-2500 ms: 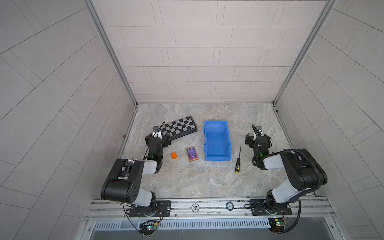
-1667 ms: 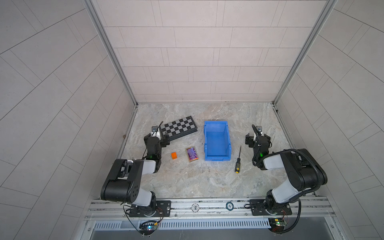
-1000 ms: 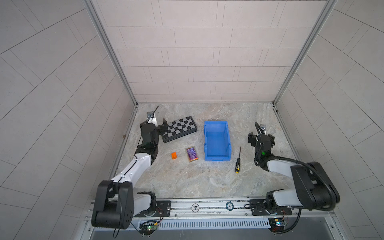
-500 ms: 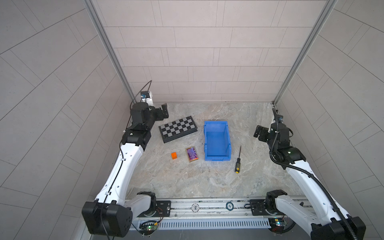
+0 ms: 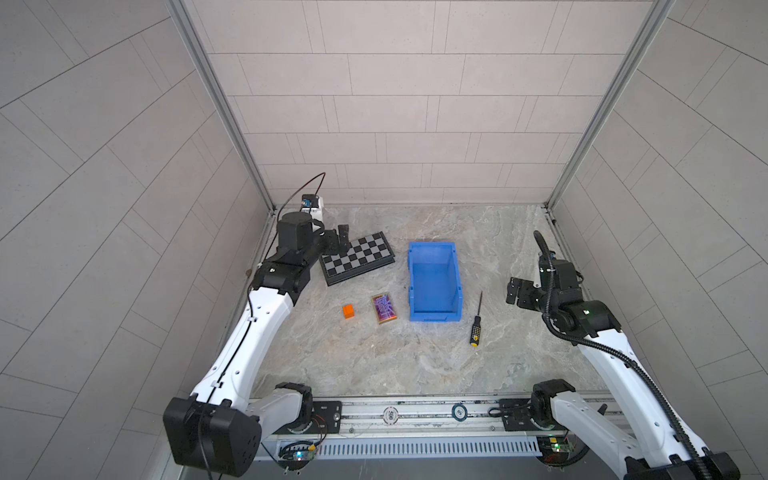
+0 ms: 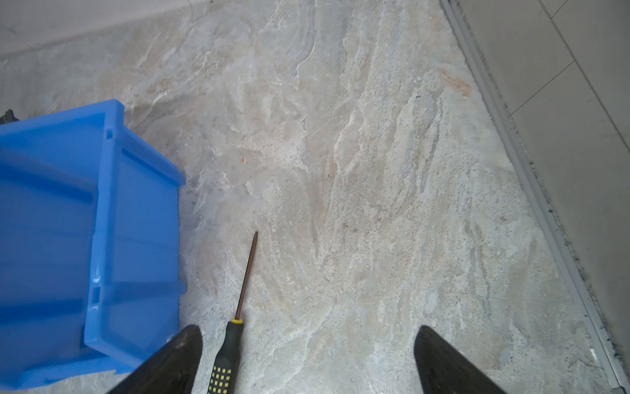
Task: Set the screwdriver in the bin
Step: 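Raise the left arm over the chessboard while the right gripper reaches toward the screwdriver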
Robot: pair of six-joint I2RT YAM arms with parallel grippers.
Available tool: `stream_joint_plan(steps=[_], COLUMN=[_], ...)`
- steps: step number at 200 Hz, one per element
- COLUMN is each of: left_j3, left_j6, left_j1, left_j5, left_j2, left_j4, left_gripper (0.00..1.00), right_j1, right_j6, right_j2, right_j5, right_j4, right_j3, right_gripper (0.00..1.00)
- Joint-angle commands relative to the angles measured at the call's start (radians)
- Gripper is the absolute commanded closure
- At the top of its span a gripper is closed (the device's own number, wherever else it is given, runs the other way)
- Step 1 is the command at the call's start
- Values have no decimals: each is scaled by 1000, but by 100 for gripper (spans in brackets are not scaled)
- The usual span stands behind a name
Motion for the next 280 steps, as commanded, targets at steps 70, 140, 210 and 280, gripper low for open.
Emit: stream_joint_plan(steps=[70, 140, 210, 280], left_j3=[-49, 10, 19, 24], left_j6=[24, -33, -81, -75], left_j1=[-60, -60, -60, -59], left_j5=[-9, 101, 146, 138], left_j2=[24, 107, 134, 134], left_j4=[48, 46, 45, 35], left_gripper=[1, 1, 1, 1], right_j1=[66, 257, 494, 507], right_j6=[74, 251, 473, 555], right_j2=[-35, -33, 173, 323], right_j5=[-38, 123, 251, 169], right_j4=[-52, -29, 54, 202], right_j3=[-52, -118, -142, -200], right_gripper=[1, 1, 3, 17])
